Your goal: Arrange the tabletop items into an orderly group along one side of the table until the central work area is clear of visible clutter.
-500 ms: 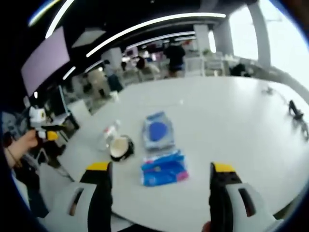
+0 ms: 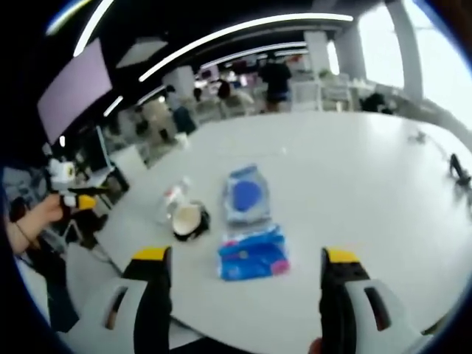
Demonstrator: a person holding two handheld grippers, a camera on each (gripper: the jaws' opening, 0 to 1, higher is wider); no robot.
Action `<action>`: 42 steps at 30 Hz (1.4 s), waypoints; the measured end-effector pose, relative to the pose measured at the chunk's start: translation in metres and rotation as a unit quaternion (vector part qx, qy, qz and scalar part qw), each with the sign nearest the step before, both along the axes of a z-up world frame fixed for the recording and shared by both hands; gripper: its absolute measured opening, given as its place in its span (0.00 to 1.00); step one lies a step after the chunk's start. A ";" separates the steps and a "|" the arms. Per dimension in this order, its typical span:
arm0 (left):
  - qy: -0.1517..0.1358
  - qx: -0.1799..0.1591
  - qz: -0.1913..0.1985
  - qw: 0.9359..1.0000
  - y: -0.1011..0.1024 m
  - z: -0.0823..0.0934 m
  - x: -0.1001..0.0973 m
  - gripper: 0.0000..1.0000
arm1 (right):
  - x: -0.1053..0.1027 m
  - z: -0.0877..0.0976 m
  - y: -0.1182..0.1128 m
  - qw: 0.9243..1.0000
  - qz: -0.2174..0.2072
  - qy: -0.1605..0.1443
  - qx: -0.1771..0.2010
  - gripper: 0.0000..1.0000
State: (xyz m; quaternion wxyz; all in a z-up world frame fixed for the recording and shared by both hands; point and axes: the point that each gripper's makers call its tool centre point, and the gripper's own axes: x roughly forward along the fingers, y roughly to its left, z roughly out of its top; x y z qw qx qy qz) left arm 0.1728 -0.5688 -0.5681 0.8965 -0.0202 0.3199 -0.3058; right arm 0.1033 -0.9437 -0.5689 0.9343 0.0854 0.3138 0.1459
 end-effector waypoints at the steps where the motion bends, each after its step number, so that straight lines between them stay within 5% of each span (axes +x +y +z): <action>1: 0.001 0.000 0.002 1.000 -0.001 -0.001 0.001 0.99 | 0.001 0.000 0.000 1.000 0.002 0.000 0.001 0.80; 8: -0.004 0.002 0.038 0.999 -0.003 0.006 0.003 0.99 | 0.002 -0.015 0.006 0.999 0.033 0.026 0.019 0.80; 18: 0.002 0.004 0.080 0.997 0.008 0.002 -0.002 0.99 | 0.031 -0.025 0.016 0.997 0.070 0.028 0.020 0.80; 26: 0.003 0.008 0.073 0.997 0.017 0.004 0.009 0.99 | 0.040 -0.017 0.030 0.997 0.061 0.020 0.040 0.79; 42: 0.019 0.006 0.034 0.999 0.002 -0.013 0.043 0.99 | 0.044 -0.036 0.031 0.998 0.037 0.050 0.026 0.79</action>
